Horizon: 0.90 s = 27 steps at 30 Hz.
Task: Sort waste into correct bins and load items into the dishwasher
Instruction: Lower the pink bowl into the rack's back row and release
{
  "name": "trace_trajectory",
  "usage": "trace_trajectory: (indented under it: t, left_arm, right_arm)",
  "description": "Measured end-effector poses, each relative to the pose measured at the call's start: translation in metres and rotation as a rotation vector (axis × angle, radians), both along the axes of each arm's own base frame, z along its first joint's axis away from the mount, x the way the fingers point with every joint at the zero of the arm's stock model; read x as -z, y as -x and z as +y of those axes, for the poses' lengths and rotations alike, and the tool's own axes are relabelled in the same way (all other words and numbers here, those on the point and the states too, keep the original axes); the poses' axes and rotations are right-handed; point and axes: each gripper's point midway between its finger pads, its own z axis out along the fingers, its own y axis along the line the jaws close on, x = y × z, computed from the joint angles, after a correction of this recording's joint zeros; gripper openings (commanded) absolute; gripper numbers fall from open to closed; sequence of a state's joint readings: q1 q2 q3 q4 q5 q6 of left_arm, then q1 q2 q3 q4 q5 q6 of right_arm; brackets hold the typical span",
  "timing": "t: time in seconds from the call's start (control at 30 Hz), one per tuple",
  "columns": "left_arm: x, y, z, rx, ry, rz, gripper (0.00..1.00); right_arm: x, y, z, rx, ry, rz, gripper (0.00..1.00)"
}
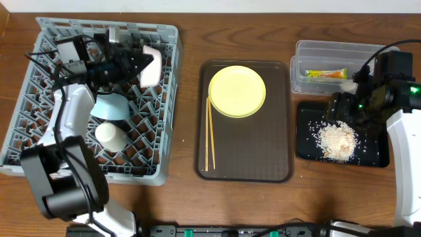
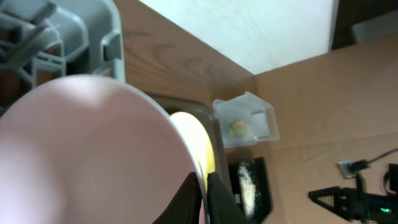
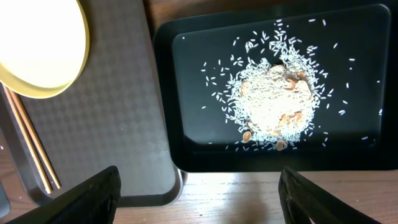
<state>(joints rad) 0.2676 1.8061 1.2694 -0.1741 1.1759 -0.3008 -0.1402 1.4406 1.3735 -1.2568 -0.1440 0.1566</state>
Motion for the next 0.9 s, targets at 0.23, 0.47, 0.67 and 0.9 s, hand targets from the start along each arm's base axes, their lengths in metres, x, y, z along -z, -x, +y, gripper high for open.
trace_trajectory:
  t: [0.23, 0.47, 0.67, 0.9]
  left_arm:
    - [0.007, -0.001, 0.028, -0.050, 0.035, 0.025, 0.09]
    - [0.011, -0.002, 0.045, -0.065, 0.075, 0.032, 0.17]
    - [0.006, -0.002, 0.060, -0.091, 0.090, 0.025, 0.08]
    - [0.003, -0.004, 0.061, -0.090, 0.129, 0.037, 0.08]
  right_arm:
    - [0.000, 0.000, 0.000, 0.000, 0.000, 0.000, 0.79]
    - [0.000, 0.001, 0.000, 0.000, 0.000, 0.003, 0.79]
    - [0.000, 0.001, 0.000, 0.000, 0.000, 0.003, 0.79]
    - [0.000, 0.001, 0.000, 0.000, 0.000, 0.003, 0.79]
